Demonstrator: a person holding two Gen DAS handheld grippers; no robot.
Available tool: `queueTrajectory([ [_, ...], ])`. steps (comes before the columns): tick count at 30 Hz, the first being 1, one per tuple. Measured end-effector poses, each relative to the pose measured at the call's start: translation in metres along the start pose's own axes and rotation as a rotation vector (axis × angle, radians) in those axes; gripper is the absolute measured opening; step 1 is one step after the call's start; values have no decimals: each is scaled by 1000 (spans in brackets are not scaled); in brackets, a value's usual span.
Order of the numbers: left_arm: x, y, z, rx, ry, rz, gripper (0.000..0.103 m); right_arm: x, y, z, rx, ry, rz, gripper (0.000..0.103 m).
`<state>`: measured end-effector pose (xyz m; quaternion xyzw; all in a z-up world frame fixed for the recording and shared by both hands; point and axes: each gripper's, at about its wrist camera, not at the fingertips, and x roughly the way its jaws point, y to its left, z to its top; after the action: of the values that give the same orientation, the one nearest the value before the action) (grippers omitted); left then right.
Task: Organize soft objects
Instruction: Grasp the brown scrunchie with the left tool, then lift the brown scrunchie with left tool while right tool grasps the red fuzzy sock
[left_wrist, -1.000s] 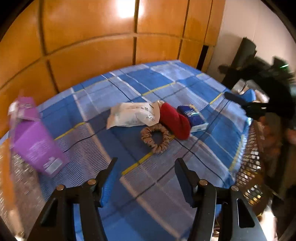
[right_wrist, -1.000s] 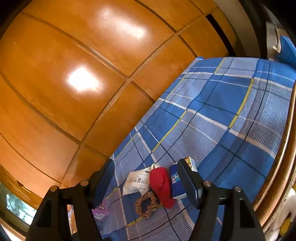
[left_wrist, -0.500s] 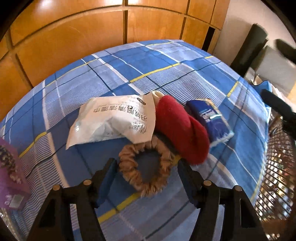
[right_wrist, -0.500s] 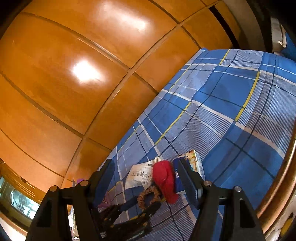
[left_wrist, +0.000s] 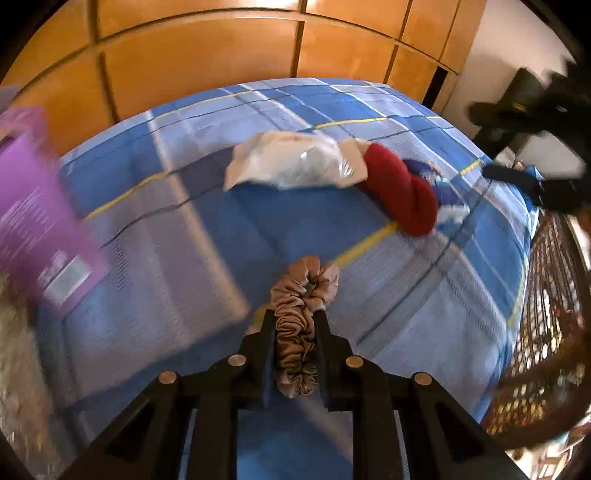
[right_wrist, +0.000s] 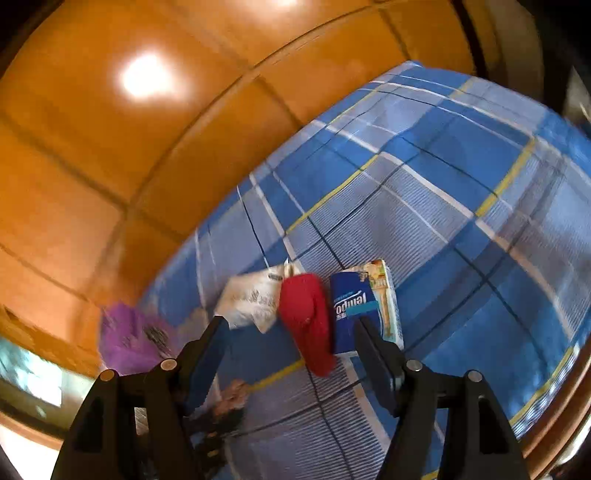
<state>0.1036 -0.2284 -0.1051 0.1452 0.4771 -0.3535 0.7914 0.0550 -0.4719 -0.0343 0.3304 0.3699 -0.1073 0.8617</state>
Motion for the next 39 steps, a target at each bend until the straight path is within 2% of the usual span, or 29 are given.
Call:
queueTrajectory([
  [4, -17, 12, -26, -7, -25, 19, 19, 35, 29, 10, -161, 123, -113, 64],
  [8, -30, 24, -43, -47, -33, 13, 19, 72, 47, 13, -286, 208, -231, 59],
  [11, -37, 29, -56, -62, -44, 11, 19, 100, 53, 12, -361, 240, -346, 51],
  [14, -43, 31, -65, -66, -57, 16, 19, 119, 51, 6, -377, 277, -364, 49],
  [16, -43, 31, -66, -61, -69, 21, 19, 120, 52, -1, -417, 248, -390, 45],
  [18, -43, 29, -70, -52, -82, 31, 19, 119, 51, -3, -418, 247, -386, 39],
  [23, -42, 26, -71, -39, -97, 53, 19, 111, 39, 1, -333, 258, -333, 39],
  [26, -42, 27, -70, -46, -94, 50, 19, 99, 26, 5, -208, 257, -246, 39],
  [28, -42, 27, -70, -45, -95, 50, 19, 95, 17, 9, -154, 250, -217, 39],
  [33, -42, 29, -71, -52, -103, 40, 19, 96, 18, 8, -179, 254, -228, 40],
  [37, -42, 30, -71, -58, -105, 36, 19, 94, 14, 11, -124, 262, -149, 47],
  [39, -42, 30, -71, -59, -103, 36, 19, 94, 15, 9, -135, 273, -162, 49],
])
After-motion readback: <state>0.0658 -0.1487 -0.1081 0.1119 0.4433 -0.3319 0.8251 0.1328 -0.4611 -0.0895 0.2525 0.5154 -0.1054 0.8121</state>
